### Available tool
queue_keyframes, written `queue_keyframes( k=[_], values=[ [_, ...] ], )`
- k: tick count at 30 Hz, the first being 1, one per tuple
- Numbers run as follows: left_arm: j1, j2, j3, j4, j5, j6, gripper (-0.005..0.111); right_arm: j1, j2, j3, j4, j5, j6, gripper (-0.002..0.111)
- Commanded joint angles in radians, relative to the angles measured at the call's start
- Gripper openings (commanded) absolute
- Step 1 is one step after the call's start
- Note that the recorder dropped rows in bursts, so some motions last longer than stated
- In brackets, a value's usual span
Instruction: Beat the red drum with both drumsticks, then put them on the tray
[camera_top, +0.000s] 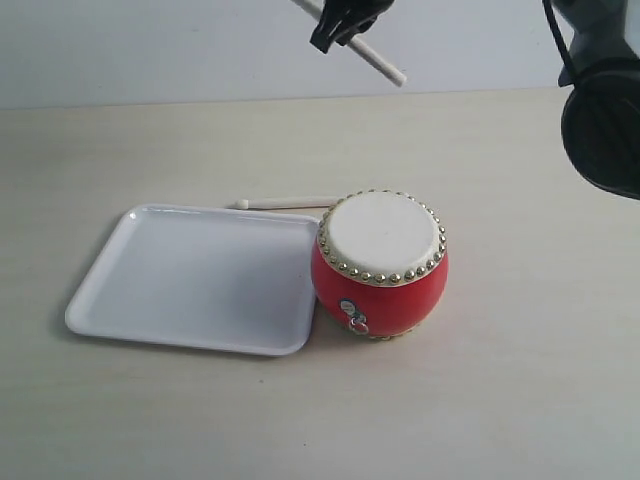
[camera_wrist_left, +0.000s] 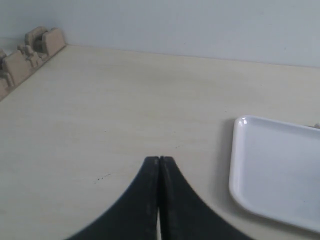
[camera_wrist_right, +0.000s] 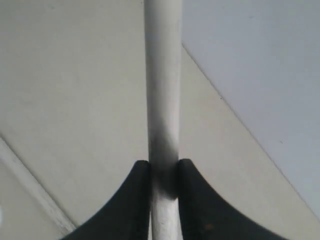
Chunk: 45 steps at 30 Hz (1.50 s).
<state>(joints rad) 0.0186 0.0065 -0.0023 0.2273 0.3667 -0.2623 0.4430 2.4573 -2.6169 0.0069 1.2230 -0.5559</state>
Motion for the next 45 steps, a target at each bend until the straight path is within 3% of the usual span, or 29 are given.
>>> queue_keyframes(
  k=[1,11,18,28,36,39,45],
  values=[
    [0.002,-0.006,0.002,-0.004,-0.006,0.0,0.0,-0.002,-0.053,0.025,0.1,-0.002,0.057,0.0],
    [0.002,-0.006,0.002,-0.004,-0.006,0.0,0.0,-0.002,-0.235,0.331,0.164,-0.002,0.043,0.0],
    [0.002,-0.006,0.002,-0.004,-0.006,0.0,0.0,-0.002,-0.342,0.54,0.385,-0.002,-0.061,0.0],
    [0.002,-0.006,0.002,-0.004,-0.006,0.0,0.0,-0.002,-0.497,0.797,0.526,-0.002,-0.156,0.0],
    [0.002,-0.006,0.002,-0.004,-0.006,0.0,0.0,-0.002,-0.609,0.972,0.833,-0.002,-0.383,0.0],
    [0.002,-0.006,0.002,0.073,-0.077,0.014,0.0,-0.002,-0.629,1.056,0.947,-0.002,-0.521,0.0],
    [0.002,-0.006,0.002,0.041,-0.376,-0.024,0.0,-0.002,-0.627,1.222,1.166,-0.002,-0.861,0.0]
  ],
)
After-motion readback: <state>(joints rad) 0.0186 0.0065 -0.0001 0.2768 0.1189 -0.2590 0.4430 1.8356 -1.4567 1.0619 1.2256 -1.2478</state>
